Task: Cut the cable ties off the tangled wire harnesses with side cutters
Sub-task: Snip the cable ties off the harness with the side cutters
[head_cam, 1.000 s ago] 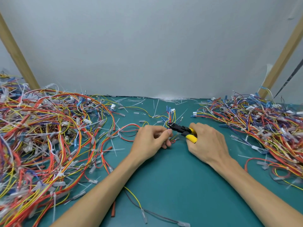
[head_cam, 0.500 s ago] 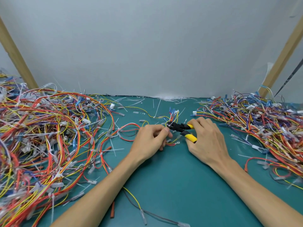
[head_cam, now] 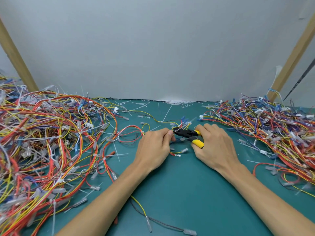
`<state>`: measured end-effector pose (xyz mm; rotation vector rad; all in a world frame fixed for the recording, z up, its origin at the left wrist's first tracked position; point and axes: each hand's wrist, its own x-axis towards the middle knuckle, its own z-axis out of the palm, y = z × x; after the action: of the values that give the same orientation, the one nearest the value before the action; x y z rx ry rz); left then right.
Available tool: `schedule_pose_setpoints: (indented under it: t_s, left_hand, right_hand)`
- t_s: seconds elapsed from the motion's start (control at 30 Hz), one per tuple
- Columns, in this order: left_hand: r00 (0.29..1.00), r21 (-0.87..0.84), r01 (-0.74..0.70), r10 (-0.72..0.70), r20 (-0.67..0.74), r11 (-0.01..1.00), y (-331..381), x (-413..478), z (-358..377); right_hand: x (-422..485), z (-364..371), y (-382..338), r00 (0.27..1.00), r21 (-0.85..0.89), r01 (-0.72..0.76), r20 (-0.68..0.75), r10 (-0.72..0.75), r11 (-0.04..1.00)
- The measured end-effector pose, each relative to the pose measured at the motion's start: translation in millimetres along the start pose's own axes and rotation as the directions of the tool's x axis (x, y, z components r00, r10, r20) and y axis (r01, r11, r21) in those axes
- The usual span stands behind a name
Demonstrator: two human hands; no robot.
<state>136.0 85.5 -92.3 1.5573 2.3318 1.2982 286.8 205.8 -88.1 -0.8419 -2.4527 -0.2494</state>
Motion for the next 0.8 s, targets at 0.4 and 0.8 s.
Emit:
schedule_pose_setpoints:
  t_s: [0.4, 0.8]
  left_hand:
    - [0.997, 0.154, -0.07, 0.074, -0.02, 0.986, 2.3, -1.2, 0.7]
    - [0.998, 0.108, -0.064, 0.064, -0.001, 0.992, 1.8, 0.1, 0.2]
  right_hand:
    - [0.8, 0.8, 4.1, 0.997, 0.008, -0.008, 0.073, 0.008, 1.0]
    - [-0.7, 2.3, 4.6, 0.989, 0.058, -0.06, 0.139, 0.051, 0.997]
